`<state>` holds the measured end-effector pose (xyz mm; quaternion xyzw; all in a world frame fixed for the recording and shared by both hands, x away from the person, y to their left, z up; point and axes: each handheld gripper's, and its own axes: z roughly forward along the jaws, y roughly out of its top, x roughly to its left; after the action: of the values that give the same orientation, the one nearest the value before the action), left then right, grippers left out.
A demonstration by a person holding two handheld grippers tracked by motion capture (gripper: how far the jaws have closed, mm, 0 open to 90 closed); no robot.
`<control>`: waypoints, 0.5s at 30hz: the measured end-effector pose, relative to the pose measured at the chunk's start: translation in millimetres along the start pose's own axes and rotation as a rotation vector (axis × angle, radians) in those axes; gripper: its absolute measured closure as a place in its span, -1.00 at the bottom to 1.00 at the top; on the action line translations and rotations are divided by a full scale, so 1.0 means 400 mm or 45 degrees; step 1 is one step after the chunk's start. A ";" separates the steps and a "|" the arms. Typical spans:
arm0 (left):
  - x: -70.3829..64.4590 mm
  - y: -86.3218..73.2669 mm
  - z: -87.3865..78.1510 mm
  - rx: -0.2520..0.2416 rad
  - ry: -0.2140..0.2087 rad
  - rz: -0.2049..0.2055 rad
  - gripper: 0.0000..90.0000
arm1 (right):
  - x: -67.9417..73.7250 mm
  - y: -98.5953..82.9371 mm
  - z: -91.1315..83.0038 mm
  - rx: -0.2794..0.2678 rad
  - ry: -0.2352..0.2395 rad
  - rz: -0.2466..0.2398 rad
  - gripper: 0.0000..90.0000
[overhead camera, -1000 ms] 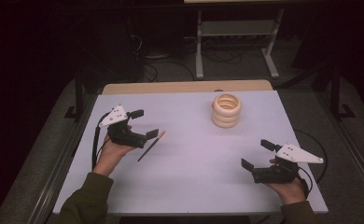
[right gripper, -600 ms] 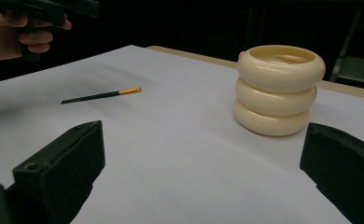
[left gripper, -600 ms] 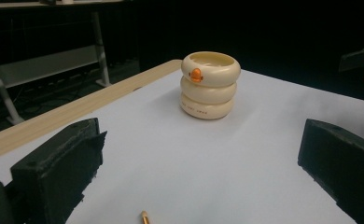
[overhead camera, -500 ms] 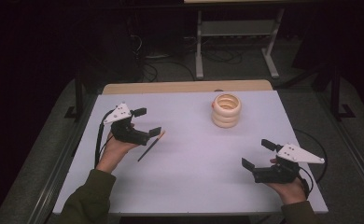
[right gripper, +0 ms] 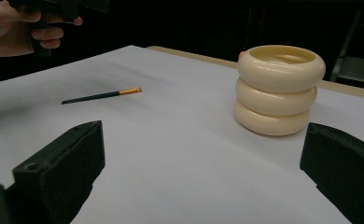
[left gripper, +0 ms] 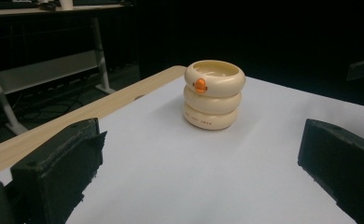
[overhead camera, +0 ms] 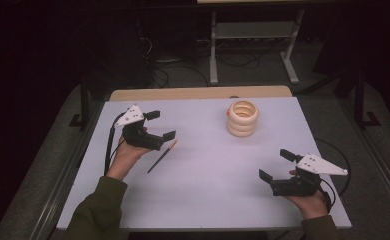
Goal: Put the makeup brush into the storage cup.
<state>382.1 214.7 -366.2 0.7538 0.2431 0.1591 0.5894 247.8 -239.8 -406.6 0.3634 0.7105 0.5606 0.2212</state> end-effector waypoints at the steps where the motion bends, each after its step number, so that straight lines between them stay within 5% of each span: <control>1: 0.000 0.000 0.003 0.001 0.000 -0.003 -1.00 | 0.000 0.000 0.000 0.000 -0.001 0.000 -1.00; 15: 0.008 0.017 0.034 0.019 -0.005 0.012 -1.00 | 0.000 0.000 0.000 -0.002 0.000 0.002 -1.00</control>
<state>393.2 204.1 -363.2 0.7596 0.2397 0.1584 0.5835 247.8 -239.7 -406.8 0.3637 0.7097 0.5613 0.2211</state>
